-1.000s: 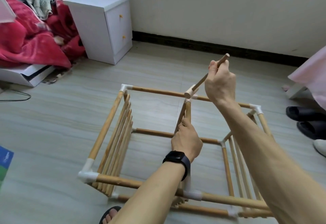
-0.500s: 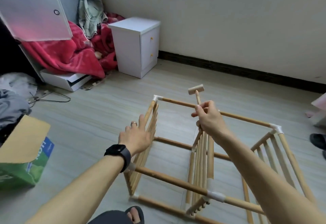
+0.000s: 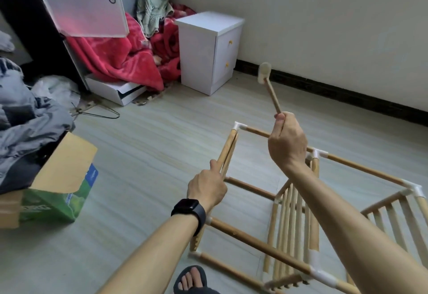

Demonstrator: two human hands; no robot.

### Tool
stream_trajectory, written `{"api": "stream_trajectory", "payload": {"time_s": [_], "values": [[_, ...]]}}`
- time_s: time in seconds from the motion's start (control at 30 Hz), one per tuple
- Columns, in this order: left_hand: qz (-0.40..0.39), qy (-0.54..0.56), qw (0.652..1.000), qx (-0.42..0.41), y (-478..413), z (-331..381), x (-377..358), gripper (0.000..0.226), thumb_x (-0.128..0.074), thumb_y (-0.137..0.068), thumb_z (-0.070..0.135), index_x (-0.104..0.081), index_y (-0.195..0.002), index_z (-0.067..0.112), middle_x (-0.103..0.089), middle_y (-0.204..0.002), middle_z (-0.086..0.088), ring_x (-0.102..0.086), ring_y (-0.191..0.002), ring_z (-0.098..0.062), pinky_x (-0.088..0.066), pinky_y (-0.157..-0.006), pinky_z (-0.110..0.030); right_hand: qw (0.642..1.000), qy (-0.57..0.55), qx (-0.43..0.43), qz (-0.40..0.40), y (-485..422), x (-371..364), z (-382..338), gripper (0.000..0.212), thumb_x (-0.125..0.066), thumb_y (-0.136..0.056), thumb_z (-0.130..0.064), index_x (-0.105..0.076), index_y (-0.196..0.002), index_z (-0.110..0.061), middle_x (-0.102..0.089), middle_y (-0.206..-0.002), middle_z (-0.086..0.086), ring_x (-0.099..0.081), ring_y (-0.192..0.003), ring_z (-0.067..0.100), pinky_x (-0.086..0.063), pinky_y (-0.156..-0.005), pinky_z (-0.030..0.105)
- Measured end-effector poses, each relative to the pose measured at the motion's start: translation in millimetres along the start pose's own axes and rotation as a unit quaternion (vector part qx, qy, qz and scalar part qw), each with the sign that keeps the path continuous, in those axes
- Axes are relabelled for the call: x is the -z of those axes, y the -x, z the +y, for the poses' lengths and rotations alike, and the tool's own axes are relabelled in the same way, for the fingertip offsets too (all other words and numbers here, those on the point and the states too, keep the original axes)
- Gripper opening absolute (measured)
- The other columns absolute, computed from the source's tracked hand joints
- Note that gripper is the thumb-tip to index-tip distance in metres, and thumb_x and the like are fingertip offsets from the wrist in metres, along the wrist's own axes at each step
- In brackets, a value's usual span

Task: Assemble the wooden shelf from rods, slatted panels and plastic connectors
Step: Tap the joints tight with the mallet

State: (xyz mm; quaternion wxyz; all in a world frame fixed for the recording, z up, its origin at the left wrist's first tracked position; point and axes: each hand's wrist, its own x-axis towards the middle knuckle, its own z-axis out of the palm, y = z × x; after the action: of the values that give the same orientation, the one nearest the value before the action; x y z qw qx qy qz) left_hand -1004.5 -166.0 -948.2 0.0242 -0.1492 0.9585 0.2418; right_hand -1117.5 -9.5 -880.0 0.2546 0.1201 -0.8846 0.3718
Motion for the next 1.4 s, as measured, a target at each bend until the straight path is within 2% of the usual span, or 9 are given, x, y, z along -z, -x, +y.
{"api": "stream_trajectory", "payload": {"time_s": [0.17, 0.33, 0.43, 0.5, 0.63, 0.77, 1.07, 1.23, 1.4], "values": [[0.011, -0.005, 1.0, 0.009, 0.6, 0.7, -1.4, 0.009, -0.035, -0.101, 0.017, -0.034, -0.109, 0.017, -0.048, -0.072, -0.001, -0.048, -0.062, -0.023, -0.033, -0.054, -0.034, 0.946, 0.164, -0.087, -0.265, 3.7, -24.5, 17.1, 0.036, -0.026, -0.109, -0.029, -0.051, -0.09, -0.01, -0.061, -0.075, 0.01, -0.056, -0.061, 0.025, -0.042, -0.053, 0.035], [-0.001, -0.005, 1.0, 0.015, -3.4, 1.1, -3.3, 0.01, -0.036, -0.1, 0.015, -0.03, -0.107, 0.02, -0.047, -0.071, 0.0, -0.044, -0.057, -0.016, -0.028, -0.047, -0.031, 0.996, -0.036, -0.012, -0.083, 2.5, -23.1, 13.3, 0.034, -0.027, -0.11, -0.032, -0.049, -0.094, -0.013, -0.054, -0.063, 0.001, -0.045, -0.046, 0.014, -0.034, -0.04, 0.021], [0.005, -0.013, 1.0, 0.012, -6.2, 2.8, -4.1, 0.009, -0.035, -0.102, 0.018, -0.032, -0.11, 0.018, -0.05, -0.074, -0.001, -0.051, -0.064, -0.023, -0.034, -0.055, -0.034, 0.966, 0.127, -0.041, -0.222, 6.3, -24.5, 12.5, 0.036, -0.024, -0.109, -0.037, -0.047, -0.092, -0.016, -0.058, -0.071, 0.004, -0.054, -0.059, 0.022, -0.045, -0.053, 0.035], [0.008, -0.021, 1.0, 0.011, -8.1, 3.9, -3.9, 0.011, -0.036, -0.103, 0.021, -0.034, -0.113, 0.017, -0.051, -0.077, -0.001, -0.052, -0.068, -0.025, -0.034, -0.058, -0.036, 0.955, 0.18, -0.039, -0.233, 4.5, -25.7, 14.3, 0.038, -0.026, -0.109, -0.038, -0.049, -0.089, -0.016, -0.057, -0.072, 0.003, -0.053, -0.062, 0.022, -0.04, -0.054, 0.035], [0.007, -0.027, 1.0, 0.009, -13.4, 5.2, -5.9, 0.011, -0.036, -0.104, 0.023, -0.034, -0.114, 0.017, -0.046, -0.071, 0.002, -0.045, -0.059, -0.018, -0.028, -0.052, -0.034, 0.996, -0.035, 0.021, -0.073, 8.5, -30.2, 9.2, 0.029, -0.025, -0.111, -0.033, -0.043, -0.093, -0.018, -0.05, -0.06, -0.004, -0.042, -0.042, 0.01, -0.032, -0.036, 0.018], [0.02, 0.0, 1.0, -0.004, -18.9, 7.9, -6.1, 0.008, -0.034, -0.106, 0.027, -0.033, -0.109, 0.02, -0.052, -0.078, 0.0, -0.049, -0.062, -0.019, -0.03, -0.05, -0.033, 0.949, 0.153, -0.124, -0.247, -4.8, -29.1, 20.7, 0.04, -0.024, -0.109, -0.035, -0.054, -0.101, -0.01, -0.057, -0.075, 0.004, -0.057, -0.066, 0.021, -0.044, -0.057, 0.035], [0.029, -0.029, 0.999, -0.026, -75.9, 30.7, -0.1, 0.022, -0.036, -0.105, 0.027, -0.041, -0.12, 0.013, -0.059, -0.11, -0.011, -0.062, -0.092, -0.035, -0.047, -0.071, -0.043, 0.971, -0.086, -0.182, -0.129, 47.6, 70.8, 53.4, 0.037, -0.039, -0.108, -0.035, -0.067, -0.091, -0.017, -0.051, -0.063, -0.002, -0.045, -0.05, 0.011, -0.038, -0.051, 0.03], [0.159, -0.158, 0.961, -0.165, -92.6, 45.2, 3.6, 0.044, -0.032, -0.095, 0.027, -0.053, -0.128, 0.008, -0.059, -0.117, -0.015, -0.056, -0.098, -0.033, -0.045, -0.071, -0.043, 0.973, -0.075, -0.202, -0.078, 138.9, 146.9, 82.5, 0.035, -0.046, -0.102, -0.038, -0.066, -0.079, -0.022, -0.048, -0.053, 0.0, -0.041, -0.045, 0.012, -0.034, -0.044, 0.022], [0.219, -0.106, 0.905, -0.349, -65.5, 49.4, -10.6, 0.018, -0.055, -0.094, 0.025, -0.07, -0.095, 0.014, -0.069, -0.09, -0.007, -0.063, -0.084, -0.032, -0.045, -0.066, -0.039, 0.972, -0.011, -0.224, -0.063, 210.7, 188.4, 96.2, 0.037, -0.039, -0.09, -0.059, -0.063, -0.08, -0.034, -0.05, -0.052, -0.001, -0.047, -0.047, 0.011, -0.033, -0.048, 0.022]]}}
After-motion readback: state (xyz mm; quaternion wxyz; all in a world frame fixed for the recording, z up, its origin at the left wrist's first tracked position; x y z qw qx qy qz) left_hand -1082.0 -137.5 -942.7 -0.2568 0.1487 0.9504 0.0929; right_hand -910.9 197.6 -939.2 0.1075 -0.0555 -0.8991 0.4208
